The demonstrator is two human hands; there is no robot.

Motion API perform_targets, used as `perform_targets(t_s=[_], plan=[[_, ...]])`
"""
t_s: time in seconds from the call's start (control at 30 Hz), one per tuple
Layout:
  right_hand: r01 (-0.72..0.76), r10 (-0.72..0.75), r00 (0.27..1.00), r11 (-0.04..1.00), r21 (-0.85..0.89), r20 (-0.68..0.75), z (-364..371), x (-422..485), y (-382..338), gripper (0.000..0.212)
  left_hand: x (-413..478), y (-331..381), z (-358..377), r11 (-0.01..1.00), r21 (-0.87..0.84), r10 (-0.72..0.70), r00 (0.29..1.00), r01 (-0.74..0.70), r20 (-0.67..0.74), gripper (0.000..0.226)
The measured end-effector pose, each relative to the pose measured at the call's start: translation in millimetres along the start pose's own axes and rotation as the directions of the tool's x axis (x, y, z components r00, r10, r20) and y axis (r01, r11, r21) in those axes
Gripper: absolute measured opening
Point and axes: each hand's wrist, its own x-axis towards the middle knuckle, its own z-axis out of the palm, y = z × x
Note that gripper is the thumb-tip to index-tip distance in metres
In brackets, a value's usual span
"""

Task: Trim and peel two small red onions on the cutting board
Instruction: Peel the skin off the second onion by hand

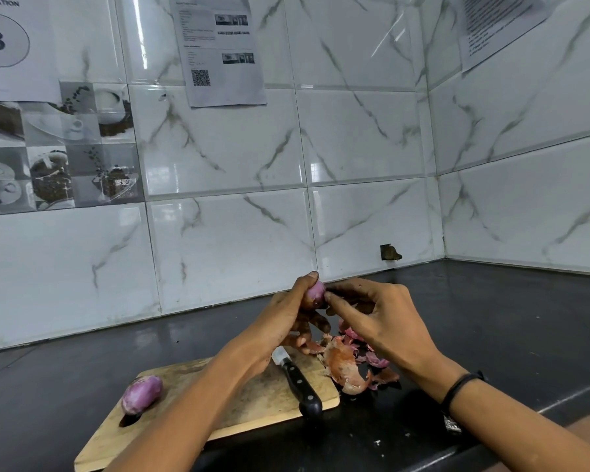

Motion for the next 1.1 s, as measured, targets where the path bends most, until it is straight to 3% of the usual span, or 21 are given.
perform_targets(t_s=[0.27, 0.53, 0.83, 0.97, 1.1], plan=[[-0.082, 0.081, 0.996, 0.996, 0.020, 0.023, 0.7, 0.6, 4.0, 0.011, 0.3, -0.6, 3.9, 0.996, 0.056, 0.064, 0.998, -0.063, -0.019, 0.051], [-0.108, 0.120, 0.990, 0.983, -0.148, 0.075, 5.6, 1.6, 4.7, 0.023, 1.9, -3.5, -0.6, 0.987, 0.154, 0.042, 0.997, -0.053, 0.072, 0.053], [-0.175, 0.179, 0.984, 0.973, -0.153, 0.015, 5.3, 3.1, 6.8, 0.028, 3.8, -7.3, -8.2, 0.993, 0.120, -0.009, 0.992, -0.007, 0.127, 0.052], [-0.175, 0.179, 0.984, 0.974, -0.144, 0.015, 4.2, 3.8, 8.6, 0.024, 4.9, -5.7, -12.8, 0.999, 0.004, -0.041, 0.990, 0.041, 0.135, 0.057], [-0.095, 0.098, 0.995, 0.993, -0.070, 0.032, 4.6, 0.6, 7.8, 0.019, 5.9, -3.9, -15.9, 0.997, -0.048, -0.050, 0.990, 0.057, 0.131, 0.051]])
